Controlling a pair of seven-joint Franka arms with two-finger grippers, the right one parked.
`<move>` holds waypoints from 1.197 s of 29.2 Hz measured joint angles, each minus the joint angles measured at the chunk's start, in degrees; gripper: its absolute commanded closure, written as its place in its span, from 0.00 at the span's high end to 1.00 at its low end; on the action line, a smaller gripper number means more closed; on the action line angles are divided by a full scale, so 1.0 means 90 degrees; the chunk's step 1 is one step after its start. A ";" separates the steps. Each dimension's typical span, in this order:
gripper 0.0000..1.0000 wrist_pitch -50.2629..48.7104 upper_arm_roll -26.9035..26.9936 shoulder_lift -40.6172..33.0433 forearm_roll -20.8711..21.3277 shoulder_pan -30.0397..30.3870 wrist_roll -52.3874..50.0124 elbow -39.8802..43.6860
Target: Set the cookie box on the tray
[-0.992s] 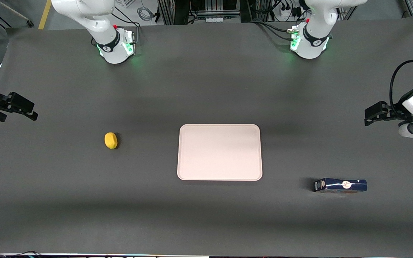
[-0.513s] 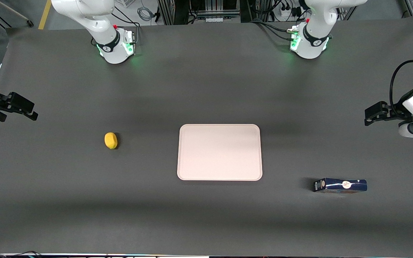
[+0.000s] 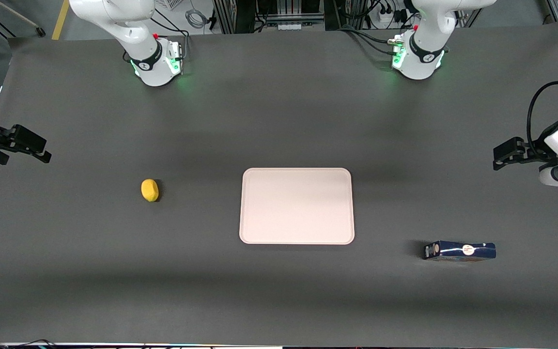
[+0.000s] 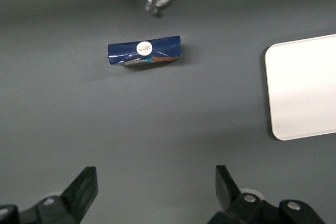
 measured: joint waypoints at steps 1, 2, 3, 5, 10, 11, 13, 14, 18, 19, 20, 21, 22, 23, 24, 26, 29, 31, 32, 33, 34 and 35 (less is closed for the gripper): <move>1.00 0.0000 -0.0001 0.0001 0.0001 0.0000 0.0077 0.0002; 1.00 0.0000 -0.0002 0.0000 0.0001 0.0001 0.0429 0.0030; 1.00 0.0009 -0.0006 0.0029 0.0127 0.0004 0.1261 0.0099; 1.00 0.0018 -0.0007 0.0058 0.0250 0.0005 0.1756 0.0151; 1.00 0.0065 -0.0006 0.0177 0.0539 0.0011 0.3029 0.0330; 1.00 0.0079 -0.0006 0.0206 0.0576 0.0012 0.3289 0.0368; 1.00 0.0096 -0.0007 0.0272 0.0609 0.0015 0.3815 0.0442; 1.00 0.0117 -0.0007 0.0308 0.0617 0.0015 0.4087 0.0476; 1.00 0.0315 -0.0007 0.0482 0.0631 0.0019 0.5262 0.0646; 1.00 0.0393 -0.0007 0.0524 0.0633 0.0020 0.5559 0.0682; 1.00 0.0479 -0.0007 0.0564 0.0634 0.0020 0.5871 0.0715; 1.00 0.0568 -0.0007 0.0605 0.0634 0.0020 0.6179 0.0741; 1.00 0.0661 -0.0007 0.0642 0.0634 0.0021 0.6475 0.0763; 1.00 0.0749 -0.0007 0.0674 0.0634 0.0021 0.6743 0.0775; 1.00 0.0842 -0.0007 0.0707 0.0635 0.0021 0.7016 0.0784; 1.00 0.0964 -0.0007 0.0764 0.0635 0.0021 0.7456 0.0794; 1.00 0.1011 -0.0007 0.0838 0.0634 0.0022 0.7904 0.0805; 1.00 0.1007 -0.0007 0.0887 0.0624 0.0022 0.8061 0.0811; 1.00 0.1001 -0.0007 0.0914 0.0609 0.0022 0.8104 0.0812; 1.00 0.0993 -0.0007 0.0938 0.0585 0.0022 0.8134 0.0812; 1.00 0.0975 -0.0007 0.0965 0.0556 0.0023 0.8158 0.0813; 1.00 0.0946 -0.0007 0.0991 0.0535 0.0023 0.8179 0.0814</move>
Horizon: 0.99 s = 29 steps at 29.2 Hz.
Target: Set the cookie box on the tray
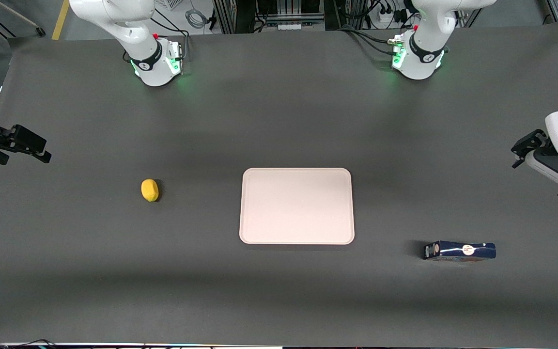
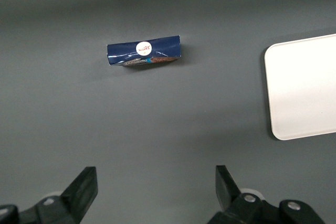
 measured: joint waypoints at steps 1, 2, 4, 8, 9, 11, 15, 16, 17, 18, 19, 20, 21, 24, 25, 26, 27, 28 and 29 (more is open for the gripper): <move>1.00 -0.0028 0.0000 0.0028 -0.0016 0.0000 0.0018 0.0001; 1.00 -0.0050 0.0000 0.0057 -0.0029 0.0000 0.0029 0.0001; 1.00 -0.0086 0.0000 0.0130 -0.0044 0.0002 0.0040 0.0001; 1.00 -0.0103 0.0000 0.0313 -0.0051 0.0008 0.0061 0.0003; 1.00 -0.0101 0.0000 0.0365 -0.0052 0.0010 0.0075 0.0003; 1.00 -0.0090 0.0000 0.0481 -0.0054 0.0011 0.0104 0.0004; 1.00 -0.0027 0.0000 0.0718 -0.0055 0.0012 0.0131 0.0010; 1.00 0.0004 0.0000 0.0777 -0.0055 0.0012 0.0134 0.0010; 1.00 0.0038 0.0000 0.0843 -0.0055 0.0012 0.0137 0.0012; 1.00 0.0078 0.0000 0.0903 -0.0055 0.0012 0.0140 0.0016; 1.00 0.0129 0.0000 0.0962 -0.0056 0.0013 0.0142 0.0017; 1.00 0.0184 0.0000 0.1028 -0.0057 0.0012 0.0143 0.0018; 1.00 0.0239 0.0000 0.1085 -0.0058 0.0012 0.0143 0.0019; 1.00 0.0428 0.0000 0.1269 -0.0081 0.0013 0.0143 0.0022; 1.00 0.0511 -0.0001 0.1338 -0.0110 0.0013 0.0143 0.0023; 1.00 0.0576 -0.0001 0.1392 -0.0136 0.0013 0.0143 0.0026; 1.00 0.0650 -0.0001 0.1447 -0.0161 0.0013 0.0143 0.0027; 1.00 0.0727 -0.0002 0.1508 -0.0177 0.0012 0.0143 0.0026; 1.00 0.0792 -0.0002 0.1559 -0.0187 0.0013 0.0143 0.0029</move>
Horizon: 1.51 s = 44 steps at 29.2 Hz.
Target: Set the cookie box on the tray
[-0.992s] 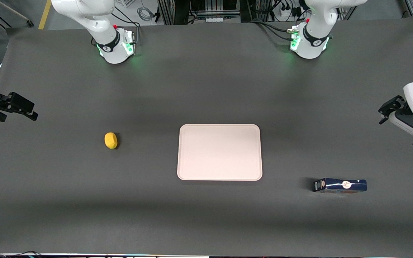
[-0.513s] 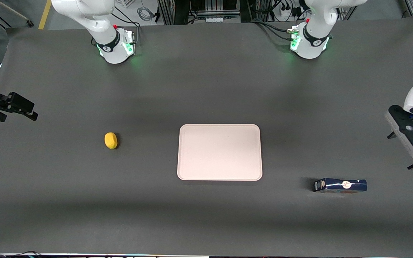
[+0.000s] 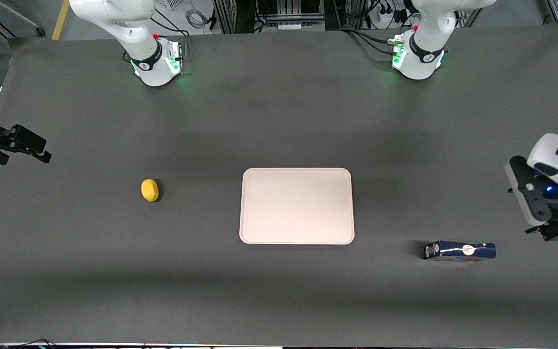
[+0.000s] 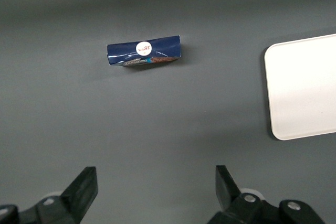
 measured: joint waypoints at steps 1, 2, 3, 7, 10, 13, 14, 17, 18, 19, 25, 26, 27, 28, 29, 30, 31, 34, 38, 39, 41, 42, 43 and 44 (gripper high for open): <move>1.00 0.0070 0.0000 0.0048 -0.0005 0.0000 0.0000 0.0001; 1.00 0.0140 -0.0001 0.0095 -0.0006 0.0000 0.0000 0.0001; 1.00 0.0205 -0.0001 0.0133 -0.0006 0.0000 0.0000 0.0002; 1.00 0.0401 0.0000 0.0253 -0.0006 0.0000 0.0000 0.0006; 1.00 0.0557 0.0000 0.0328 -0.0005 0.0003 0.0000 0.0006; 1.00 0.0762 0.0002 0.0408 -0.0003 0.0006 0.0000 0.0007; 1.00 0.0857 0.0004 0.0446 -0.0003 0.0008 0.0000 0.0006; 1.00 0.1091 0.0014 0.0561 -0.0002 0.0015 0.0000 0.0006; 1.00 0.1177 0.0018 0.0608 -0.0001 0.0019 0.0000 0.0006; 1.00 0.1260 0.0021 0.0656 0.0001 0.0021 0.0000 0.0007; 1.00 0.1741 0.0036 0.0949 0.0063 0.0024 0.0003 0.0006; 1.00 0.1810 0.0038 0.0991 0.0079 0.0024 0.0003 0.0006; 1.00 0.1868 0.0039 0.1025 0.0092 0.0024 0.0003 0.0006; 1.00 0.1923 0.0039 0.1062 0.0102 0.0024 0.0004 0.0006; 1.00 0.1968 0.0041 0.1089 0.0110 0.0024 0.0007 0.0006; 1.00 0.1991 0.0044 0.1109 0.0120 0.0024 0.0009 0.0006; 1.00 0.2004 0.0051 0.1126 0.0133 0.0024 0.0011 0.0006; 1.00 0.2019 0.0081 0.1165 0.0175 0.0027 0.0025 0.0006; 1.00 0.2096 0.0096 0.1204 0.0244 0.0038 0.0041 0.0006; 1.00 0.2097 0.0097 0.1209 0.0251 0.0040 0.0042 0.0006; 1.00 0.2097 0.0098 0.1215 0.0253 0.0043 0.0042 -0.0001; 1.00 0.2097 0.0099 0.1218 0.0253 0.0044 0.0041 -0.0004; 1.00 0.2096 0.0098 0.1221 0.0253 0.0043 0.0041 -0.0007; 1.00 0.2093 0.0098 0.1223 0.0253 0.0043 0.0040 -0.0008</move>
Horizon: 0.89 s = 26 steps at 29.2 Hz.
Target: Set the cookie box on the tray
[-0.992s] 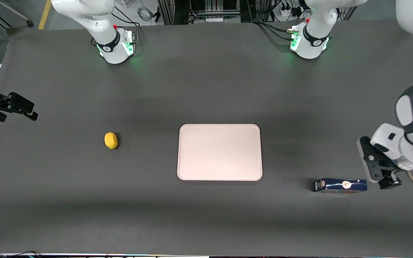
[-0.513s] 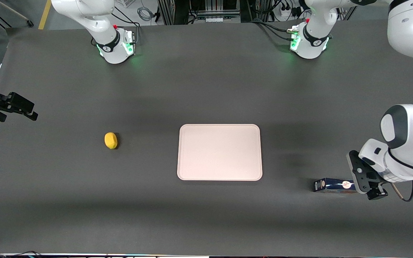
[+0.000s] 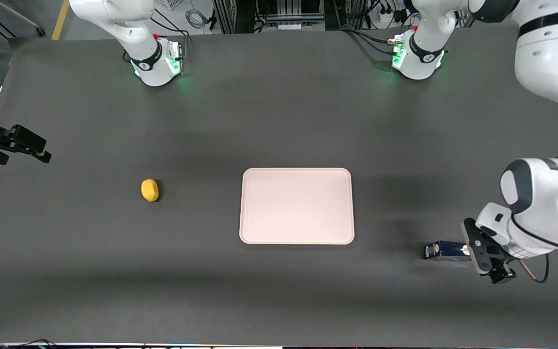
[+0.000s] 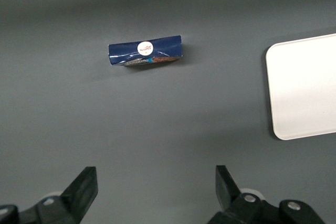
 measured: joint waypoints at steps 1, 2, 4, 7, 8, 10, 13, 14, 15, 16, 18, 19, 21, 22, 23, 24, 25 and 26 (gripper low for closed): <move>1.00 -0.0003 -0.0001 0.0001 0.0000 0.0000 0.0000 0.0000; 1.00 -0.0003 -0.0001 0.0001 0.0000 0.0000 0.0000 0.0000; 1.00 -0.0007 -0.0003 0.0001 0.0000 0.0000 0.0000 0.0000; 1.00 -0.0012 -0.0008 0.0003 0.0000 -0.0001 0.0000 -0.0009; 1.00 -0.0018 -0.0010 0.0004 -0.0002 -0.0001 0.0000 -0.0013; 1.00 -0.0043 -0.0019 0.0004 -0.0010 -0.0001 -0.0001 -0.0018; 1.00 -0.0234 -0.0041 0.0003 -0.0065 -0.0003 -0.0003 -0.0011; 1.00 -0.0330 -0.0046 0.0003 -0.0091 -0.0005 -0.0003 -0.0008; 1.00 -0.0435 -0.0051 0.0002 -0.0112 -0.0007 -0.0003 -0.0004; 1.00 -0.0534 -0.0056 0.0001 -0.0122 -0.0008 -0.0002 -0.0002; 1.00 -0.0666 -0.0063 0.0000 -0.0131 -0.0008 -0.0002 -0.0001; 1.00 -0.0711 -0.0064 0.0000 -0.0133 -0.0008 -0.0002 -0.0001; 1.00 -0.0771 -0.0065 0.0000 -0.0138 -0.0008 -0.0002 -0.0001; 1.00 -0.0791 -0.0065 0.0000 -0.0141 -0.0008 -0.0002 -0.0001; 1.00 -0.0804 -0.0065 0.0000 -0.0142 -0.0008 -0.0002 -0.0001; 1.00 -0.0814 -0.0065 0.0000 -0.0143 -0.0008 -0.0001 -0.0001; 1.00 -0.0819 -0.0066 0.0000 -0.0143 -0.0008 -0.0001 -0.0001; 1.00 -0.0821 -0.0066 0.0000 -0.0144 -0.0008 -0.0001 -0.0001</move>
